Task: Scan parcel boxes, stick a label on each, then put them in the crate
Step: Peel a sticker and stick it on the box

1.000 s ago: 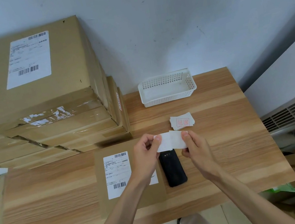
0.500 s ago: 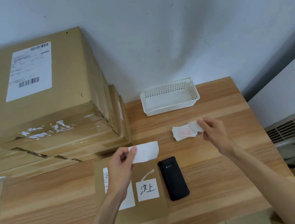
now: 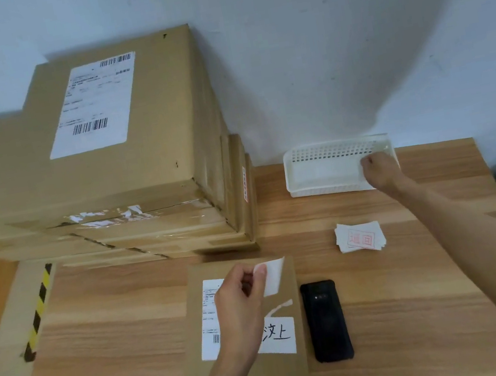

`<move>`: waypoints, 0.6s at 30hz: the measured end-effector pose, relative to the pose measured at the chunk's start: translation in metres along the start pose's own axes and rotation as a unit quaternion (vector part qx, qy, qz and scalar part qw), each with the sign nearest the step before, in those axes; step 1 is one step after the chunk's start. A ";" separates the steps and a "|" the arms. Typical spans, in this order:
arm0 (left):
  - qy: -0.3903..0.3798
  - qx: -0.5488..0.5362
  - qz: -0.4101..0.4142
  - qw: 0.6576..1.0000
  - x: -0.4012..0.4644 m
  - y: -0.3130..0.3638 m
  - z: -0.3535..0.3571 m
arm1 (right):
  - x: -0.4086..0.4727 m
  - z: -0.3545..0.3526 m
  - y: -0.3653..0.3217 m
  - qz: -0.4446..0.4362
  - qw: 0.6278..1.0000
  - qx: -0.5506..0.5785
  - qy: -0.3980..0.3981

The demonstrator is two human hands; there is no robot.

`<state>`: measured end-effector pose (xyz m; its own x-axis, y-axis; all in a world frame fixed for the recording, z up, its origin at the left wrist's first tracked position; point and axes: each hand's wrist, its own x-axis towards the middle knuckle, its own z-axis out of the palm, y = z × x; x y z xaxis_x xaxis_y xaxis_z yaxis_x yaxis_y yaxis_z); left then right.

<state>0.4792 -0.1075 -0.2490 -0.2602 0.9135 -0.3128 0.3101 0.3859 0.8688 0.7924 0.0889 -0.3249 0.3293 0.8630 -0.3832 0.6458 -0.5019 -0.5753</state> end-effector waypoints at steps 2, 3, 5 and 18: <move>0.008 0.002 -0.006 1.000 -0.001 -0.004 0.000 | 0.015 0.007 -0.001 0.008 0.999 0.008 -0.033; 0.013 0.003 -0.008 1.000 0.000 -0.006 0.000 | 0.019 0.009 -0.001 0.008 0.999 0.012 -0.046; 0.017 0.010 -0.012 1.000 -0.001 -0.009 -0.001 | 0.022 0.015 0.001 0.000 0.999 -0.002 -0.033; 0.065 0.058 0.030 0.996 -0.005 -0.017 0.010 | -0.096 0.027 -0.026 -0.058 0.992 0.095 -0.066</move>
<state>0.4841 -0.1175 -0.2658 -0.3518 0.9137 -0.2036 0.4304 0.3510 0.8316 0.7251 0.0171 -0.2928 0.1604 0.9067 -0.3902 0.5278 -0.4128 -0.7423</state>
